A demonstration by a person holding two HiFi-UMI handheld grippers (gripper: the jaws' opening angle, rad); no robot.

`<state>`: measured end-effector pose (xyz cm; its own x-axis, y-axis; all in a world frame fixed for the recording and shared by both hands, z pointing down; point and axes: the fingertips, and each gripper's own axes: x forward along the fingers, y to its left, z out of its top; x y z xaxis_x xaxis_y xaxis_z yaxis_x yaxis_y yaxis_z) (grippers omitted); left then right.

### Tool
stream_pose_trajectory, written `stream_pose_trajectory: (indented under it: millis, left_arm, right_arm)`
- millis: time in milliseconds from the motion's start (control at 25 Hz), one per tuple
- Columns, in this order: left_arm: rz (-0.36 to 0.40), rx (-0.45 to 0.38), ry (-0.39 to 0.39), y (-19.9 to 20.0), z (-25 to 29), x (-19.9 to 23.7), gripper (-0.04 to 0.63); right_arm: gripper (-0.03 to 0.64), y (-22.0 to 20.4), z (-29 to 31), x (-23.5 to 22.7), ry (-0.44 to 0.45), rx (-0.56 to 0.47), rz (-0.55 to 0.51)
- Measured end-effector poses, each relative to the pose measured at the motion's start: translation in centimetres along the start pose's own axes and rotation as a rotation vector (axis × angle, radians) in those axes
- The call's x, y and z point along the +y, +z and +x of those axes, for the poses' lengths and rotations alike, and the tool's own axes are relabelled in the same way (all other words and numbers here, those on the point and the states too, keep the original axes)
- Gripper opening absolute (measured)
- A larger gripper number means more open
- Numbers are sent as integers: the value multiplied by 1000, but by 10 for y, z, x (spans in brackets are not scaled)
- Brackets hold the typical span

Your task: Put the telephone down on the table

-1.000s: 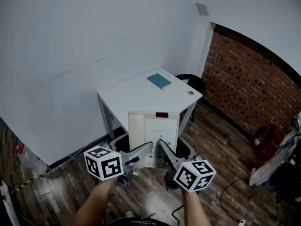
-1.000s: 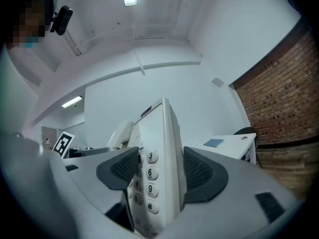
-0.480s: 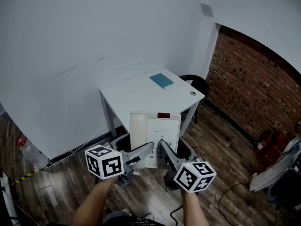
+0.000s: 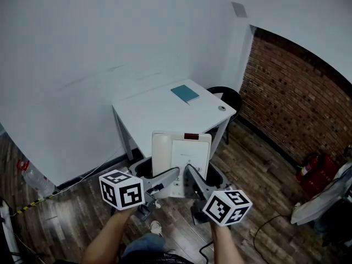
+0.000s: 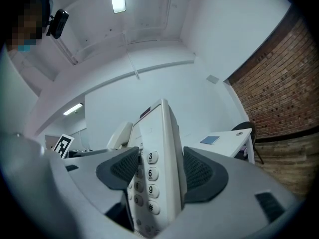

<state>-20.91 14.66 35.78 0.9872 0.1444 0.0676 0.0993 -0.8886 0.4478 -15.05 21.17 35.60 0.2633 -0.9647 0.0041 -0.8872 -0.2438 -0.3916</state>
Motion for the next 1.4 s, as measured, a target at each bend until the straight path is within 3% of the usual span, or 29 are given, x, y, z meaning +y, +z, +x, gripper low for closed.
stream_pose_trajectory:
  millis: [320, 800, 1160, 1400]
  left_arm:
    - [-31, -2, -10, 7, 54, 39, 397]
    - [-84, 13, -4, 70, 148, 162, 397]
    - [-115, -21, -3, 115, 185, 239, 397]
    - [-112, -28, 5, 131, 198, 264, 397]
  right_arm:
    - [279, 9, 44, -49, -15, 16, -6]
    - [278, 37, 193, -122, -31, 64, 7]
    - [278, 55, 288, -143, -28, 95, -28]
    - [278, 62, 319, -150, -13, 98, -33]
